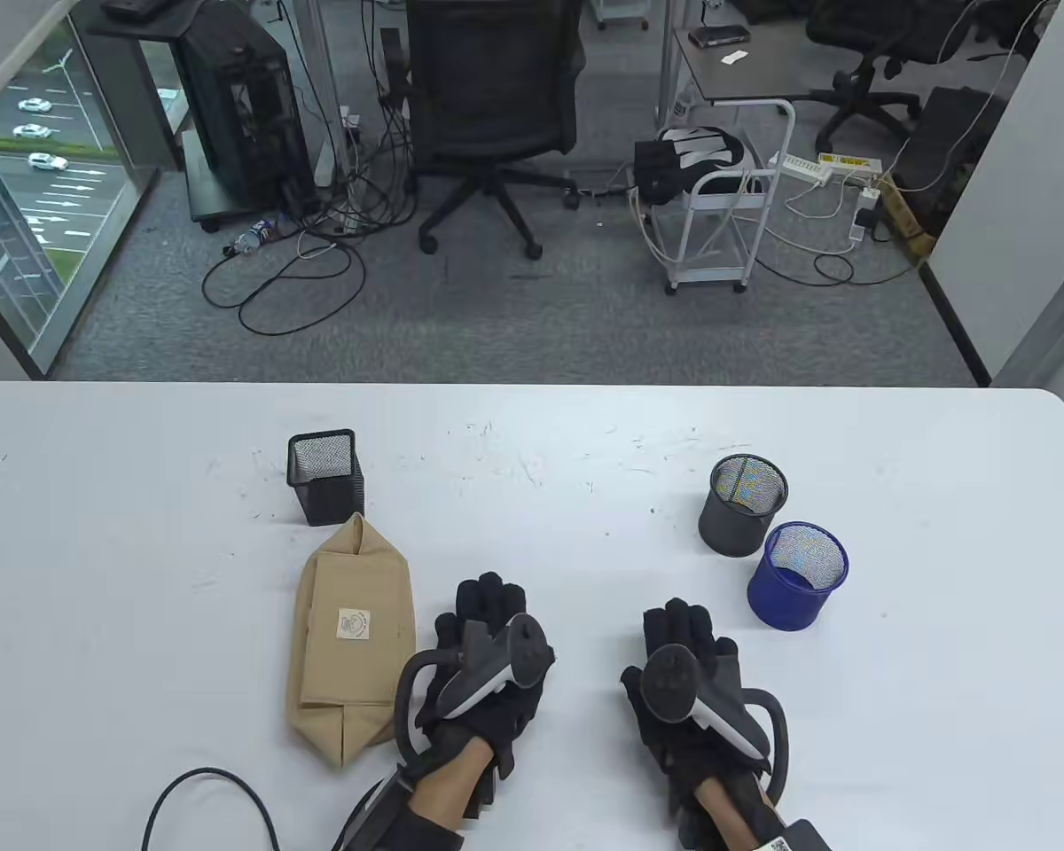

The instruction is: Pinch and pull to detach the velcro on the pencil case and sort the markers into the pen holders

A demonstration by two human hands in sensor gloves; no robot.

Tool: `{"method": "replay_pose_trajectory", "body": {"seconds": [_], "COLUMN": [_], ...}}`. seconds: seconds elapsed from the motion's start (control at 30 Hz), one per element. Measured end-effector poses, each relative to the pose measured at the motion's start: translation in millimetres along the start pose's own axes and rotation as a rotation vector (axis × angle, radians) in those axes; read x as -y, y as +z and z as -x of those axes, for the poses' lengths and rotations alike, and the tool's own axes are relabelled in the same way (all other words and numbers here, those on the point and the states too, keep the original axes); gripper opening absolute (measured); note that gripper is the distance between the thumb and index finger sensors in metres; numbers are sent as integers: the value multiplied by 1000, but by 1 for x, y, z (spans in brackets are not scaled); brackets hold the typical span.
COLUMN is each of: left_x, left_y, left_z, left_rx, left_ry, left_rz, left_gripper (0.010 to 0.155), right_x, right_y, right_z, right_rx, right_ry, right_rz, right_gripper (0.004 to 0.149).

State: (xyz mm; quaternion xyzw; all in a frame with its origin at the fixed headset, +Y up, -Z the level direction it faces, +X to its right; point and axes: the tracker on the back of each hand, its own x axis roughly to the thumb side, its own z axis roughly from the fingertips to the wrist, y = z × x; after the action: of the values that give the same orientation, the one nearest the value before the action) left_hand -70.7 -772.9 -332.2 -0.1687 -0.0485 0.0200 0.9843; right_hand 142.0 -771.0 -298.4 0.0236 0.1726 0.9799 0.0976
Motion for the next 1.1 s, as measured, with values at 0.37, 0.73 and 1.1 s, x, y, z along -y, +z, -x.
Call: {"method": "replay_pose_trajectory", "body": {"seconds": [0.37, 0.73, 1.1], "left_x": [-2, -66, -47], "left_y": [4, 21, 1], "left_z": [-3, 89, 182], "left_rx": [7, -333, -636], "left_ry": [-19, 12, 281], "left_rz": [-7, -142, 104], "left_gripper": [82, 81, 112], "right_x": [0, 0, 1], "right_y": [1, 1, 1], "right_z": [-1, -1, 2], "right_rx": [7, 21, 21], "right_ry": [9, 14, -5], "right_rz": [13, 17, 3], "right_gripper": [73, 73, 73]}}
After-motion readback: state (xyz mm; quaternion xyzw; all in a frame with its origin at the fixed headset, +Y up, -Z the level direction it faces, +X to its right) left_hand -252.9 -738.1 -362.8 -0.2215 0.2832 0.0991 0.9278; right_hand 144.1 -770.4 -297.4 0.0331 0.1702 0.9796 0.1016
